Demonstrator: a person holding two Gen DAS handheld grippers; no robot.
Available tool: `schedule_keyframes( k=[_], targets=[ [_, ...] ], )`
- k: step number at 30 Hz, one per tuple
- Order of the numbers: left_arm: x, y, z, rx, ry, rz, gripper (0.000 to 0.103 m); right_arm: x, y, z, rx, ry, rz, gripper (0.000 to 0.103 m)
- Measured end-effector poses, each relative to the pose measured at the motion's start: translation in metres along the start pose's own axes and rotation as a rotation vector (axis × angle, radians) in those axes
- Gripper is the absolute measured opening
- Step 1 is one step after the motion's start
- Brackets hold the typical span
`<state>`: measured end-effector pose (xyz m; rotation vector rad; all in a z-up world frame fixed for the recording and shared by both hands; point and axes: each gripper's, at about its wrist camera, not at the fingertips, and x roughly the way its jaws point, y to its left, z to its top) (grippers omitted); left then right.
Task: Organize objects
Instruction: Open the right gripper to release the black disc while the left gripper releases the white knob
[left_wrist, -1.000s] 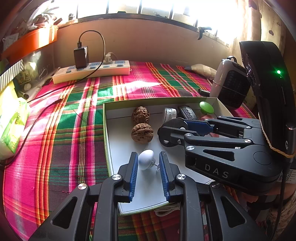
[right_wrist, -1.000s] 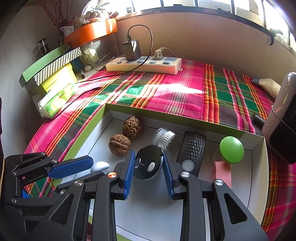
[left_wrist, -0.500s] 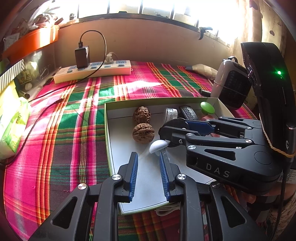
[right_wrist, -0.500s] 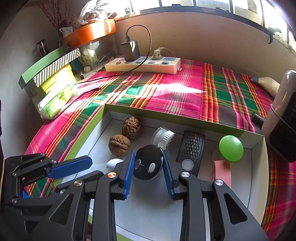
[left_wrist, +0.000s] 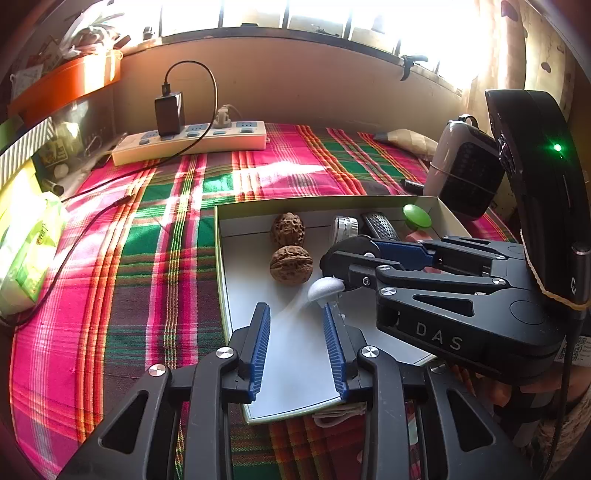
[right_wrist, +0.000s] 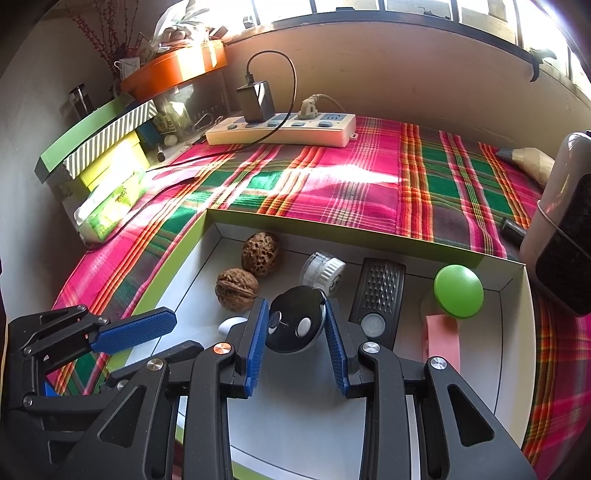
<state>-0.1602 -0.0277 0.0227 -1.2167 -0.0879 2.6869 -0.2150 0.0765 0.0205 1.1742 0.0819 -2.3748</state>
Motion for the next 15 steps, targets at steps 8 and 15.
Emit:
schedule_keyframes(
  k=[8, 15],
  targets=[
    [-0.003, -0.001, -0.001, 0.000, -0.001, 0.007, 0.029, -0.004, 0.001, 0.000, 0.000, -0.006, -0.002, 0.041],
    [-0.010, -0.001, -0.003, 0.000, -0.007, 0.014, 0.031, -0.010, 0.003, -0.002, 0.006, -0.010, -0.011, 0.041]
  ],
)
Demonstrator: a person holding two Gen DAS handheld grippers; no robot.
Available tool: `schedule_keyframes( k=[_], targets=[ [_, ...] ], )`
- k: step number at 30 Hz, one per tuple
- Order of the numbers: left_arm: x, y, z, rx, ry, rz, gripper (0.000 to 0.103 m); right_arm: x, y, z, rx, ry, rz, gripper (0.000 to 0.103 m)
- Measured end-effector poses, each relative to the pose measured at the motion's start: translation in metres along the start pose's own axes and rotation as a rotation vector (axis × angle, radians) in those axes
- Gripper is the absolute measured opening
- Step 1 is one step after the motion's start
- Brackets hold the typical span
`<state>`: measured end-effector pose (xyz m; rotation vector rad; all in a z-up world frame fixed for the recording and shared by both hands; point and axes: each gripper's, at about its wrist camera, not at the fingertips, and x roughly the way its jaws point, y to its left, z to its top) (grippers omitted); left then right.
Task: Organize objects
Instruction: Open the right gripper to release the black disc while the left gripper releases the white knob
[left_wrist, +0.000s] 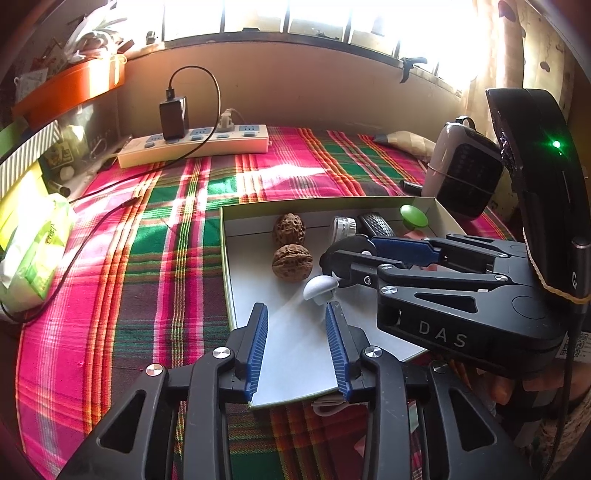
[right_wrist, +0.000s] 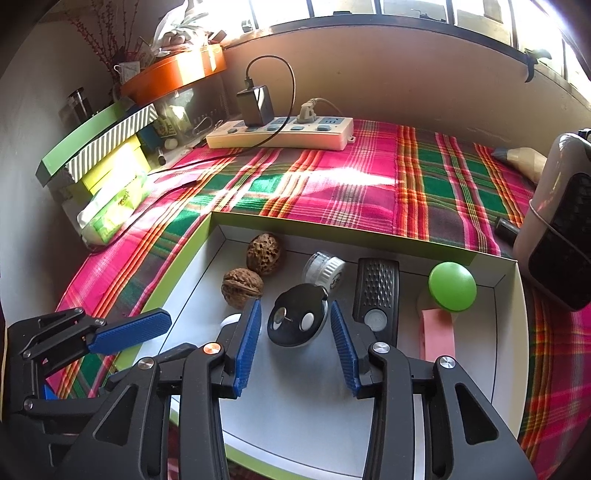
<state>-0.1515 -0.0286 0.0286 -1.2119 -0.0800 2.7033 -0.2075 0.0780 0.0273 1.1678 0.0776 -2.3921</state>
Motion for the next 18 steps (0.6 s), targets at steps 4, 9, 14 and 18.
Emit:
schedule_keyframes(
  k=[4, 9, 14, 18],
  targets=[
    [-0.005, 0.000, -0.003, -0.001, -0.002, 0.002, 0.032, -0.006, 0.002, -0.001, 0.000, -0.008, -0.005, 0.041],
    [-0.014, 0.001, -0.005, -0.007, -0.014, 0.004, 0.033, -0.013, 0.005, -0.005, 0.005, -0.018, -0.010, 0.042],
    [-0.024, 0.004, -0.010, -0.016, -0.028, 0.001, 0.033, -0.025, 0.007, -0.011, 0.013, -0.035, -0.012, 0.046],
    [-0.031, 0.006, -0.015, -0.022, -0.032, 0.007, 0.034, -0.035, 0.008, -0.017, 0.015, -0.050, -0.018, 0.047]
  ],
)
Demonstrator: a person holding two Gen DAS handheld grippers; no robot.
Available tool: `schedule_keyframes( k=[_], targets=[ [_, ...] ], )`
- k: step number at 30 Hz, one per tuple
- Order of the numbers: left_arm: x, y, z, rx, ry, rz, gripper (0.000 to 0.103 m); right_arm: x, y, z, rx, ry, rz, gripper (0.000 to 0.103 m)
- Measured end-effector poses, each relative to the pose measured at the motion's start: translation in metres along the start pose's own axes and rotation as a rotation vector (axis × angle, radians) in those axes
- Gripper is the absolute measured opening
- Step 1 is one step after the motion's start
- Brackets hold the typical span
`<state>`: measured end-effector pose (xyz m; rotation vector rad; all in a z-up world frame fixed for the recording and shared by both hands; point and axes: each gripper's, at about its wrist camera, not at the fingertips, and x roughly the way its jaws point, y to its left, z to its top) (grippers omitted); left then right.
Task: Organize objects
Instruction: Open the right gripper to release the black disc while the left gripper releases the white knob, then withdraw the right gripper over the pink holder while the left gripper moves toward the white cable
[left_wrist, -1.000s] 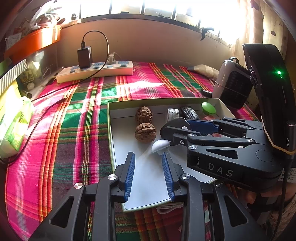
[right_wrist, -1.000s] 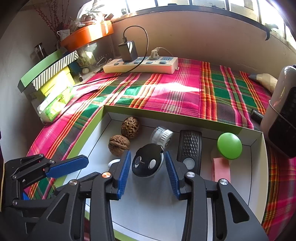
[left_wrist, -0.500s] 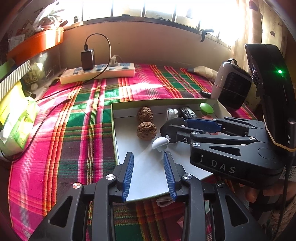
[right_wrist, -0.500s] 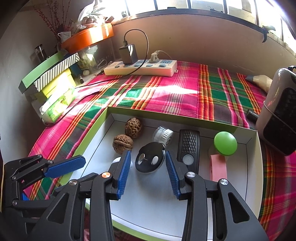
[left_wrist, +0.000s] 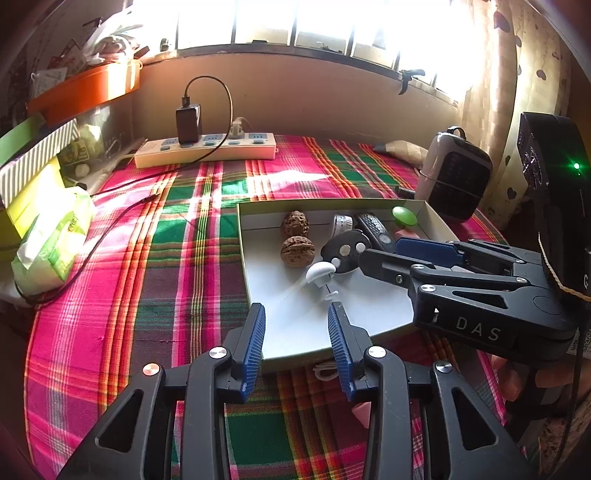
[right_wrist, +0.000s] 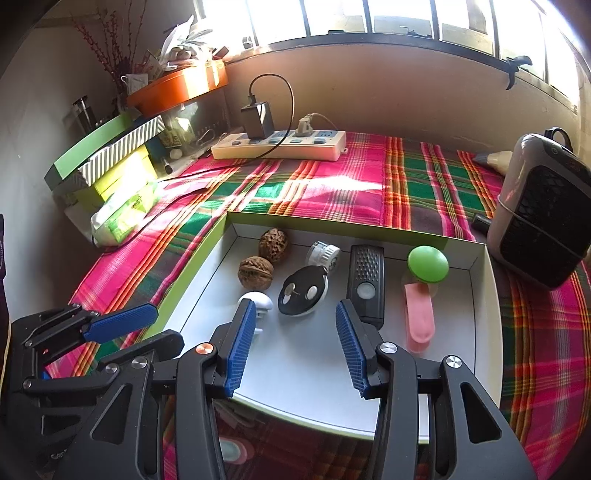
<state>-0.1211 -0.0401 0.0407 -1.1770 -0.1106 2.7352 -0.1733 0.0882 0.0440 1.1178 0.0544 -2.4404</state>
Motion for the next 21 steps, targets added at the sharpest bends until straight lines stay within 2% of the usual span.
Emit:
schedule_keyframes(
  k=[14, 21],
  targets=[
    [-0.026, 0.006, -0.019, -0.027, -0.024, -0.004, 0.034, -0.035, 0.011, -0.023, 0.005, -0.053, -0.004, 0.047],
    [-0.028, 0.017, -0.035, -0.061, -0.005, 0.000, 0.034, -0.046, 0.022, -0.045, 0.019, -0.049, -0.013, 0.052]
  ],
)
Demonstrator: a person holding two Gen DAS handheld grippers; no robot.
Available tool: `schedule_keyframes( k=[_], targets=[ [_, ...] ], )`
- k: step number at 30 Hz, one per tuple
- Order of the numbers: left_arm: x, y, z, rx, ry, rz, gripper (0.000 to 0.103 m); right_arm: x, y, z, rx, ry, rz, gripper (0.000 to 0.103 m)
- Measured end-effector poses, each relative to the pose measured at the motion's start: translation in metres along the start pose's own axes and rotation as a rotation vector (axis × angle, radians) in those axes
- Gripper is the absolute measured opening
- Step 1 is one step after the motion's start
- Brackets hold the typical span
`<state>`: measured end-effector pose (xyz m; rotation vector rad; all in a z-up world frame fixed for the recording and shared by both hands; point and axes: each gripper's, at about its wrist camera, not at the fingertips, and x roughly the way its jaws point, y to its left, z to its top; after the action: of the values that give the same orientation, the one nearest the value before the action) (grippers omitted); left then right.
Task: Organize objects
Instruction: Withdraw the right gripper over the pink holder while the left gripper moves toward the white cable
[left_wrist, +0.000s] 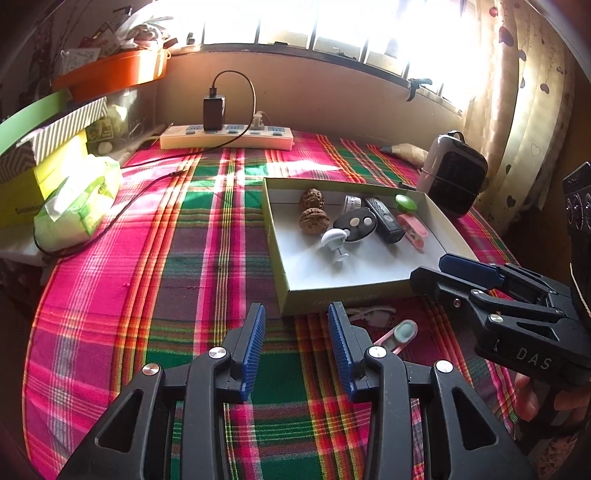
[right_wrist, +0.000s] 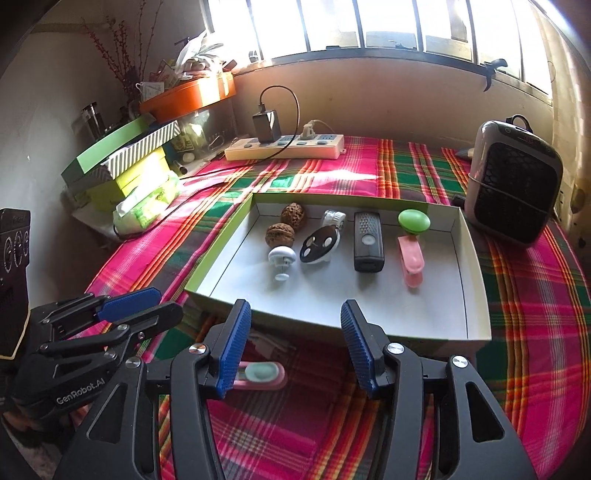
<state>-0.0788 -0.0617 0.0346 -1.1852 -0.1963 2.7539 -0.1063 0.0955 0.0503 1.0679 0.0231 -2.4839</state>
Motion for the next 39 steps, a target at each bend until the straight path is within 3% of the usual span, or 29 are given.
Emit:
schedule_keyframes(
  k=[2, 6, 21, 39],
  targets=[
    [-0.001, 0.001, -0.004, -0.005, 0.005, 0.000, 0.034, -0.001, 0.006, -0.006, -0.006, 0.005, -0.009, 0.053],
    [-0.003, 0.005, -0.010, -0.012, 0.013, -0.002, 0.034, 0.001, 0.016, -0.016, -0.012, 0.010, -0.037, 0.065],
    [-0.008, 0.025, -0.020, -0.059, 0.018, 0.002, 0.034, 0.021, 0.042, -0.033, -0.015, 0.044, -0.144, 0.065],
    [0.003, 0.020, -0.022, -0.033, 0.045, -0.060, 0.034, 0.012, 0.030, -0.041, 0.024, 0.073, -0.266, 0.065]
  ],
)
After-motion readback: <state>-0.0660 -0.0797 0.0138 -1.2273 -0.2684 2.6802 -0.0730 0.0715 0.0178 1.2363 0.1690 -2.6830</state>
